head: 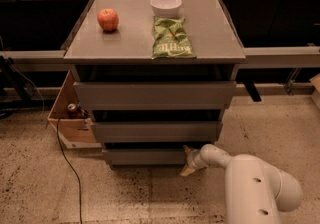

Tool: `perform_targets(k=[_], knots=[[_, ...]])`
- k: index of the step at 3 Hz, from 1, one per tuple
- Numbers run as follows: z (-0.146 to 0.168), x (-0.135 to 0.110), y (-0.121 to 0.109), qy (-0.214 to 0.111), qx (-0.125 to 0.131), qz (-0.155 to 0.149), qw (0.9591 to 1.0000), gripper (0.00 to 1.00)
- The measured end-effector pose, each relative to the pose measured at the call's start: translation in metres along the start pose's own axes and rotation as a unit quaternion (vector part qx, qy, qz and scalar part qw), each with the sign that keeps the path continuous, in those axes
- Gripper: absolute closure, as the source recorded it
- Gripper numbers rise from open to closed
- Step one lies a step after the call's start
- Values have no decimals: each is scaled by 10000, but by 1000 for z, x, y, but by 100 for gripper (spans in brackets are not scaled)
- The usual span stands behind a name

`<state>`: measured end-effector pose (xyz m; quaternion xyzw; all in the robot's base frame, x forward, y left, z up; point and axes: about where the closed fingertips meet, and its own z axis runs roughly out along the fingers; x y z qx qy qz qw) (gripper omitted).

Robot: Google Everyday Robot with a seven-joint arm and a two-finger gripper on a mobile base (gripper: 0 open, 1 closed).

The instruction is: Open bottom drawer

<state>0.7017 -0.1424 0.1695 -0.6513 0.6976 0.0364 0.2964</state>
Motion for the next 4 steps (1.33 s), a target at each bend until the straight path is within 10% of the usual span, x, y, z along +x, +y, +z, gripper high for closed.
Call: perform_targets(k=[1, 3, 4], knots=[[-4, 4, 16, -24, -41, 93, 9999, 54], [-16, -2, 11, -24, -41, 93, 9999, 17], [-10, -9, 49, -107, -374, 113, 9992, 0]])
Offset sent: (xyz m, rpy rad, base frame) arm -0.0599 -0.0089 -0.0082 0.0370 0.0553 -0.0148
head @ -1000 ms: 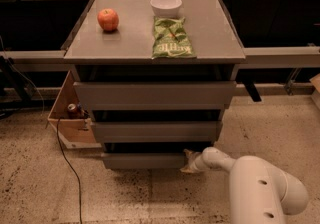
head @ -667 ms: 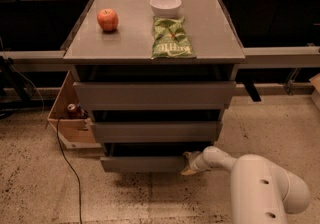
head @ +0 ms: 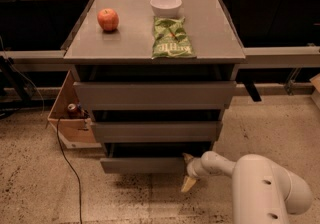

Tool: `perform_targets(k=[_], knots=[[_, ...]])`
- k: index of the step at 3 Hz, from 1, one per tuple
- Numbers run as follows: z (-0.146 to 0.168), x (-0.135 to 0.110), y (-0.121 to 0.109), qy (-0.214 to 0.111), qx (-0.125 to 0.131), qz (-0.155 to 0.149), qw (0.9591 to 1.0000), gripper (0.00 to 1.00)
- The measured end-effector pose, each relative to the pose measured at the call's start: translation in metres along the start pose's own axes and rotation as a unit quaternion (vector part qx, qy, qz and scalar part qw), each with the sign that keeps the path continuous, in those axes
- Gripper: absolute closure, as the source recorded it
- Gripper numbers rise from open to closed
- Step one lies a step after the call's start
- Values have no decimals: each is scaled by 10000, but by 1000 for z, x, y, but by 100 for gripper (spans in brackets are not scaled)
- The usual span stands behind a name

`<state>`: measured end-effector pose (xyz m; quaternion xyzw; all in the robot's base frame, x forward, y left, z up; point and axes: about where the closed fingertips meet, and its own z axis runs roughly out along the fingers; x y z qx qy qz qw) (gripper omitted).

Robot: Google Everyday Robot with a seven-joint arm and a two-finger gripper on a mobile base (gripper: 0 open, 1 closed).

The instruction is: Open bottom drawer

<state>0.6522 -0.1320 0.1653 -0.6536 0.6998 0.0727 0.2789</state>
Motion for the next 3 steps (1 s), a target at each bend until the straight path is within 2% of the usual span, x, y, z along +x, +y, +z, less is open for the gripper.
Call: perform_targets(k=[1, 3], knots=[[7, -4, 31, -43, -295, 1, 9996, 18], [-3, -10, 34, -47, -353, -1, 9994, 64]])
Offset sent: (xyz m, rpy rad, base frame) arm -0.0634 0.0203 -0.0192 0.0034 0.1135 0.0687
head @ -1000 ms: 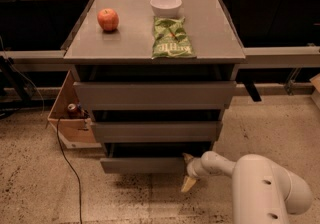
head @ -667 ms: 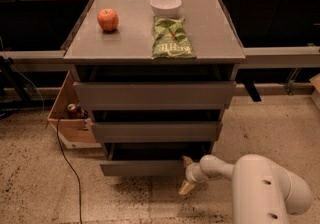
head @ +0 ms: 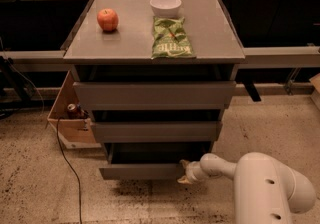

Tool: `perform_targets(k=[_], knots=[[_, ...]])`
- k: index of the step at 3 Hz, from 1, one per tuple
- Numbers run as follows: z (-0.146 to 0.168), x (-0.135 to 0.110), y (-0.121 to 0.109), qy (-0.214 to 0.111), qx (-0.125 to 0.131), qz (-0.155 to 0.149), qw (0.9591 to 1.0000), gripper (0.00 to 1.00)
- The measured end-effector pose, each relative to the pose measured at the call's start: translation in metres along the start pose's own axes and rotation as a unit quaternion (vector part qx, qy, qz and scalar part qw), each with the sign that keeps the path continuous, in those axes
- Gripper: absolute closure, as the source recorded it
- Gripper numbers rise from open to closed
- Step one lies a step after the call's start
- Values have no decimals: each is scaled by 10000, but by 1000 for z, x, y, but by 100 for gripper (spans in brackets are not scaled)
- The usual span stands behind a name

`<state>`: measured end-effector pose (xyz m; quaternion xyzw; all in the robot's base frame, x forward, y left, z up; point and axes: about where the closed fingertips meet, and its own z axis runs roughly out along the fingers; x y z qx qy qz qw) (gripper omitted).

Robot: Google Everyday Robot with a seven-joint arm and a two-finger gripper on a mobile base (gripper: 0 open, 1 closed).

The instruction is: Open bottom drawer

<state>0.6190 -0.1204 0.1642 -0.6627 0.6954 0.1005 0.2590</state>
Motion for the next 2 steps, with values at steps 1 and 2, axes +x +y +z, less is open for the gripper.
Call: perform_targets(k=[1, 2], knots=[[-8, -4, -2, 0, 0, 0, 10000, 69], [-14, -8, -4, 0, 0, 0, 10000, 47]])
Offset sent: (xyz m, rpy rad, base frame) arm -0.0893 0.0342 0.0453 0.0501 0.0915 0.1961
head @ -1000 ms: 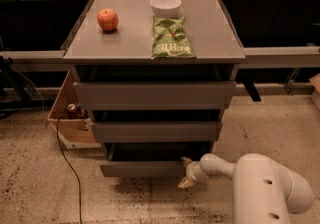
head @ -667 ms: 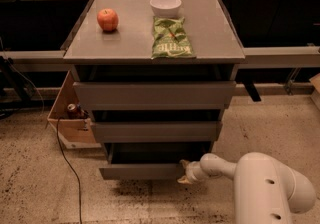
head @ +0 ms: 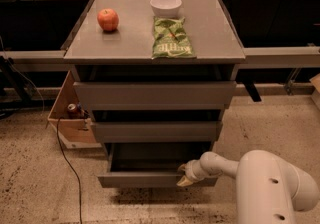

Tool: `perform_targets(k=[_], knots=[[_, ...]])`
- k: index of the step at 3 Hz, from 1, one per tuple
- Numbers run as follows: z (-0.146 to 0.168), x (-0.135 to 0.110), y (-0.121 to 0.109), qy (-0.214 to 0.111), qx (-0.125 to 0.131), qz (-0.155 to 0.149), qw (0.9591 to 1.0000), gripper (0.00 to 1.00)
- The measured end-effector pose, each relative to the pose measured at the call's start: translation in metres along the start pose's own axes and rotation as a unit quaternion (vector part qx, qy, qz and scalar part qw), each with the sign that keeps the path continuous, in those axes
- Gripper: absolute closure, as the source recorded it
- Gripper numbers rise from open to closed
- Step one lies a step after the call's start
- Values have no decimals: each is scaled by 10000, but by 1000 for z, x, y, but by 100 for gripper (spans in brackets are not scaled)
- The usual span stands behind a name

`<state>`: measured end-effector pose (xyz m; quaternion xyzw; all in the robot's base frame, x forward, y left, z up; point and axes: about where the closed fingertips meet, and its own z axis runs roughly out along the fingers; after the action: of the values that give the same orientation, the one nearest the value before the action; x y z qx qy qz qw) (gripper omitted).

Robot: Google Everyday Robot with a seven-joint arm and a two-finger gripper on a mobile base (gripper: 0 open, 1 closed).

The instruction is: Open bottom drawer

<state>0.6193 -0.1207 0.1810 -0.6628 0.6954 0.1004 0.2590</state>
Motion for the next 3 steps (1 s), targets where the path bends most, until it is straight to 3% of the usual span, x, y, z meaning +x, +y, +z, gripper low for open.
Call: perform_targets(k=[1, 2, 3], knots=[[-8, -7, 2, -15, -59, -91, 9999, 19], [-12, -26, 57, -110, -728, -371, 9966, 4], [-14, -36, 93, -117, -1170, -527, 9917, 5]])
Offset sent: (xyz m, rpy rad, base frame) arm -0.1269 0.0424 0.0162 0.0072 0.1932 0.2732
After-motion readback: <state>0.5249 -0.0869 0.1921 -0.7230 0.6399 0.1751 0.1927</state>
